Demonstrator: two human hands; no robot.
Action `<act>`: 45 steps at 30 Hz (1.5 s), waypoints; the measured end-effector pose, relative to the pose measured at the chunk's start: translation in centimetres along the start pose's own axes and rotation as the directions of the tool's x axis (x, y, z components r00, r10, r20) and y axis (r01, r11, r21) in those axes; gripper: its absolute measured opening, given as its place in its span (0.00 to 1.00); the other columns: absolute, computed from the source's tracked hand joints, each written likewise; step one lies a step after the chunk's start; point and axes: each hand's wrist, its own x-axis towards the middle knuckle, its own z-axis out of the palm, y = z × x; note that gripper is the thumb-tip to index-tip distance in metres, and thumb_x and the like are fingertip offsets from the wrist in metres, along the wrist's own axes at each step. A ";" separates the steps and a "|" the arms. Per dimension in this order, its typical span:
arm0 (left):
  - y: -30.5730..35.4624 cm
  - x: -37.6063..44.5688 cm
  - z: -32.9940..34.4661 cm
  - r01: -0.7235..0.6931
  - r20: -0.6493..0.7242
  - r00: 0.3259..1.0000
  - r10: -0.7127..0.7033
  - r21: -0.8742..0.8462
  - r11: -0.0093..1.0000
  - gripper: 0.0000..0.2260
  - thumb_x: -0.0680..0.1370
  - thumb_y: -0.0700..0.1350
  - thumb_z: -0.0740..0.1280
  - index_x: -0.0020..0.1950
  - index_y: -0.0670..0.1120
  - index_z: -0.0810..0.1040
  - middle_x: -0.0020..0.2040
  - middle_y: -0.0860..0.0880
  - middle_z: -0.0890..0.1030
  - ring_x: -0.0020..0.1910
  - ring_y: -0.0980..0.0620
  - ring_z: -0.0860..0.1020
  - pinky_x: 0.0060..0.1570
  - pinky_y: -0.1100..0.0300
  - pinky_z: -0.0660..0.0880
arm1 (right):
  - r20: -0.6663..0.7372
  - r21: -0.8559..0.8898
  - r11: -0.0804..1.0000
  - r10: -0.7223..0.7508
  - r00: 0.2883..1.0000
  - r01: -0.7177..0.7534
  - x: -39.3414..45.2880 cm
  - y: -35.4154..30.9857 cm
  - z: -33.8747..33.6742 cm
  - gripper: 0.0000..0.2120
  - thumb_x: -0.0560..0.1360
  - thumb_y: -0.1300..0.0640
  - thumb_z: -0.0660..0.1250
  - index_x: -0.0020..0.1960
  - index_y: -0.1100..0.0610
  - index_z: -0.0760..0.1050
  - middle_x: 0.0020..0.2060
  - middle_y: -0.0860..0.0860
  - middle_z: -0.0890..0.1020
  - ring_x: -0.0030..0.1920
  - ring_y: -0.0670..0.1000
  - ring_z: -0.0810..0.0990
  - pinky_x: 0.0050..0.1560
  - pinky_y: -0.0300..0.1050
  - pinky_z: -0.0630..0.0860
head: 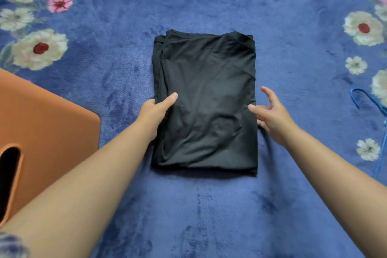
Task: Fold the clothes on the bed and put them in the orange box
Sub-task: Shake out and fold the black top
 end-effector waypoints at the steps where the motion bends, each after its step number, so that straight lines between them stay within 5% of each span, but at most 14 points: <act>1: 0.5 0.4 0.2 0.015 0.007 1.000 -0.015 -0.031 0.999 0.25 0.70 0.54 0.73 0.61 0.42 0.74 0.56 0.49 0.79 0.54 0.51 0.77 0.52 0.60 0.74 | 0.012 0.035 0.999 0.001 1.000 -0.002 0.4 -0.6 0.2 0.30 0.76 0.63 0.65 0.71 0.44 0.59 0.38 0.54 0.76 0.31 0.44 0.79 0.39 0.37 0.76; 6: 1.7 2.0 0.2 0.069 0.069 0.996 -0.062 -0.101 0.992 0.41 0.57 0.54 0.80 0.65 0.40 0.71 0.60 0.44 0.78 0.57 0.45 0.78 0.59 0.49 0.74 | 0.079 0.118 0.992 -0.043 0.996 0.033 2.5 -2.0 1.4 0.19 0.74 0.68 0.65 0.57 0.46 0.74 0.61 0.51 0.76 0.60 0.50 0.76 0.62 0.46 0.73; 8: 2.2 2.0 0.3 0.103 0.125 0.988 -0.090 -0.107 0.989 0.41 0.56 0.52 0.79 0.66 0.42 0.71 0.59 0.44 0.79 0.55 0.46 0.79 0.56 0.50 0.75 | 0.091 0.099 0.994 -0.058 0.994 0.049 2.8 -2.1 1.8 0.16 0.74 0.69 0.63 0.50 0.48 0.77 0.53 0.49 0.81 0.54 0.47 0.78 0.59 0.42 0.74; 11: 2.8 1.8 0.3 0.106 0.152 0.984 -0.087 -0.117 0.988 0.04 0.73 0.41 0.69 0.46 0.44 0.77 0.36 0.49 0.83 0.38 0.51 0.80 0.45 0.57 0.76 | 0.080 0.082 0.995 -0.068 0.994 0.061 2.8 -2.4 1.6 0.19 0.74 0.72 0.60 0.38 0.52 0.81 0.32 0.44 0.83 0.35 0.40 0.80 0.42 0.32 0.77; 12: 2.9 1.7 0.2 0.099 0.176 0.981 -0.076 -0.123 0.988 0.02 0.75 0.39 0.66 0.43 0.45 0.76 0.31 0.50 0.83 0.35 0.52 0.80 0.43 0.58 0.76 | 0.072 0.083 0.994 -0.071 0.995 0.064 2.7 -2.3 1.4 0.21 0.74 0.72 0.59 0.34 0.52 0.82 0.30 0.44 0.83 0.33 0.40 0.80 0.39 0.31 0.77; 16: 4.3 0.3 -0.6 -0.055 0.212 0.973 0.088 -0.158 0.986 0.06 0.75 0.35 0.64 0.50 0.43 0.76 0.38 0.50 0.84 0.33 0.57 0.82 0.32 0.65 0.78 | 0.111 0.155 0.983 -0.116 0.987 0.098 1.0 -3.9 0.0 0.25 0.76 0.72 0.57 0.30 0.53 0.83 0.30 0.46 0.83 0.33 0.42 0.81 0.34 0.32 0.77; 21: 9.1 -2.0 -0.9 -0.358 0.160 0.914 0.372 -0.111 0.927 0.36 0.72 0.31 0.68 0.74 0.51 0.56 0.52 0.46 0.77 0.47 0.52 0.78 0.50 0.63 0.75 | 0.106 0.187 0.941 -0.305 0.946 0.282 -1.0 -9.5 -1.5 0.24 0.74 0.73 0.59 0.34 0.49 0.84 0.34 0.46 0.84 0.36 0.43 0.82 0.38 0.32 0.77; 29: 16.5 -6.6 -0.3 -0.711 0.085 0.672 0.736 -0.203 0.673 0.19 0.61 0.34 0.65 0.47 0.51 0.72 0.45 0.53 0.74 0.40 0.64 0.76 0.39 0.70 0.73 | -0.009 0.191 0.800 -0.578 0.816 0.569 -4.4 -18.7 -2.9 0.18 0.68 0.69 0.68 0.30 0.49 0.83 0.29 0.42 0.80 0.36 0.41 0.77 0.40 0.32 0.71; 32: 12.5 -6.1 -0.5 -0.662 0.066 0.715 0.696 -0.258 0.704 0.19 0.56 0.35 0.70 0.42 0.48 0.70 0.37 0.57 0.76 0.35 0.64 0.75 0.37 0.70 0.72 | 0.032 0.219 0.815 -0.555 0.831 0.536 -5.3 -15.7 -2.9 0.11 0.53 0.66 0.75 0.27 0.51 0.81 0.27 0.42 0.80 0.32 0.39 0.77 0.38 0.29 0.71; 36: 2.3 -5.3 -0.7 -0.429 0.105 0.894 0.435 -0.075 0.900 0.21 0.50 0.52 0.70 0.34 0.45 0.64 0.27 0.57 0.68 0.29 0.59 0.65 0.31 0.65 0.62 | 0.048 0.045 0.962 -0.272 0.961 0.270 -5.1 -5.0 -3.8 0.11 0.63 0.64 0.68 0.24 0.54 0.76 0.23 0.47 0.73 0.27 0.41 0.70 0.33 0.36 0.67; 37: -0.4 -5.5 -0.8 -0.333 0.114 0.935 0.336 -0.040 0.942 0.24 0.49 0.53 0.70 0.35 0.45 0.64 0.29 0.53 0.67 0.31 0.57 0.64 0.31 0.63 0.61 | 0.060 -0.023 0.989 -0.143 0.988 0.144 -5.4 -1.8 -3.8 0.09 0.61 0.56 0.71 0.26 0.58 0.74 0.26 0.51 0.70 0.29 0.45 0.67 0.34 0.44 0.65; 39: -4.3 -5.7 -0.6 -0.165 0.130 0.977 0.170 -0.043 0.985 0.27 0.51 0.50 0.73 0.43 0.44 0.66 0.39 0.47 0.72 0.36 0.53 0.69 0.37 0.63 0.66 | 0.086 -0.128 0.990 0.066 0.994 -0.055 -5.9 3.8 -4.5 0.28 0.55 0.42 0.76 0.33 0.65 0.70 0.33 0.52 0.67 0.37 0.50 0.64 0.36 0.52 0.61; 42: -5.4 -4.9 0.0 -0.061 0.118 0.991 0.071 -0.089 0.994 0.31 0.64 0.44 0.75 0.63 0.41 0.65 0.56 0.46 0.75 0.54 0.50 0.75 0.55 0.59 0.70 | -0.067 -0.095 0.990 0.101 0.993 -0.107 -5.9 5.1 -3.8 0.21 0.62 0.44 0.75 0.31 0.54 0.66 0.30 0.49 0.67 0.35 0.50 0.63 0.37 0.45 0.60; 45: -3.0 -3.9 0.0 -0.039 0.133 0.990 0.046 -0.053 0.998 0.20 0.74 0.46 0.71 0.62 0.43 0.70 0.56 0.48 0.79 0.54 0.50 0.77 0.52 0.59 0.71 | -0.089 -0.127 0.982 0.127 0.988 -0.138 -4.4 3.2 -3.4 0.17 0.67 0.43 0.72 0.47 0.51 0.71 0.42 0.51 0.77 0.43 0.50 0.74 0.48 0.45 0.71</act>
